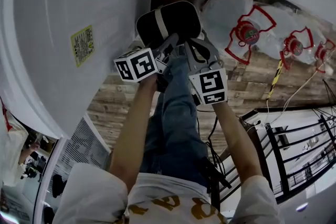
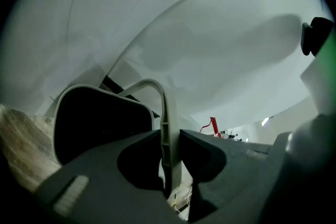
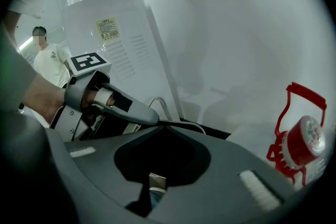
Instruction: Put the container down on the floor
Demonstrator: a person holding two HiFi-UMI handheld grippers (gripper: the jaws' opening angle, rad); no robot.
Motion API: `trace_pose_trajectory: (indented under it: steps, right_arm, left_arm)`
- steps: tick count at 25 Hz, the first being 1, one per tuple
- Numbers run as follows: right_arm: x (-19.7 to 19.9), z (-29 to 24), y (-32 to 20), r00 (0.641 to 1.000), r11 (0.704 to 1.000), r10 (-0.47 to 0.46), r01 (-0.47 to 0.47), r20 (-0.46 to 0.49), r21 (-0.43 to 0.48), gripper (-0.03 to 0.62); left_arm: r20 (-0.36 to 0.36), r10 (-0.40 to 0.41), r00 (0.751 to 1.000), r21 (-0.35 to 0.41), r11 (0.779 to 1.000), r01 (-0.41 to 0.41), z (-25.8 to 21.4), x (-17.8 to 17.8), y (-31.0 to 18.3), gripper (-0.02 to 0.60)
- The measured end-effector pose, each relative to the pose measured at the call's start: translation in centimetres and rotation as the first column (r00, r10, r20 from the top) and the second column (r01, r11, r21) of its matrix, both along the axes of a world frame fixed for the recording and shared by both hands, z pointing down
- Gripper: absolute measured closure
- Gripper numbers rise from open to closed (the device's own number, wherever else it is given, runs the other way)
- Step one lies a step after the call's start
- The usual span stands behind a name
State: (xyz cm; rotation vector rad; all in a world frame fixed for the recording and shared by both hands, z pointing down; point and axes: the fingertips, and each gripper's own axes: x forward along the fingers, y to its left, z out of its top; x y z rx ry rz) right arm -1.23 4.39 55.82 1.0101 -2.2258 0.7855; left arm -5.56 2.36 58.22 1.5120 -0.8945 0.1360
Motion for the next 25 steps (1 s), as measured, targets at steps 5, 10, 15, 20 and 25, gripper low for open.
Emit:
trace_pose_trajectory:
  steps: [5, 10, 15, 20, 25]
  right_arm:
    - [0.0, 1.9, -0.4, 1.0, 0.999, 0.023, -0.023, -0.017, -0.034, 0.565]
    - [0.1, 3.2, -0.2, 1.0, 0.998, 0.005, -0.006, -0.017, -0.065, 0.565]
    - [0.3, 4.1, -0.1, 1.0, 0.996, 0.018, -0.02, -0.017, -0.089, 0.565]
    - [-0.3, 4.7, 0.5, 1.0, 0.995, 0.012, -0.012, -0.006, -0.1, 0.565]
    - [-0.2, 5.1, 0.5, 1.0, 0.994, 0.0, -0.003, -0.02, -0.11, 0.565]
  left_arm:
    - [0.02, 0.015, 1.0, -0.016, 1.0, -0.015, 1.5, 0.1, 0.4, 0.502]
    - [0.018, 0.01, 1.0, -0.033, 0.999, -0.01, 3.6, -0.1, 0.1, 0.502]
    - [0.01, 0.001, 1.0, -0.083, 0.997, -0.001, 6.5, -0.1, 0.4, 0.502]
    - [0.04, 0.031, 0.999, -0.11, 0.994, -0.027, 9.3, 0.0, 0.1, 0.502]
    - [0.062, 0.069, 0.996, -0.115, 0.992, -0.062, 10.7, 0.0, 0.0, 0.502]
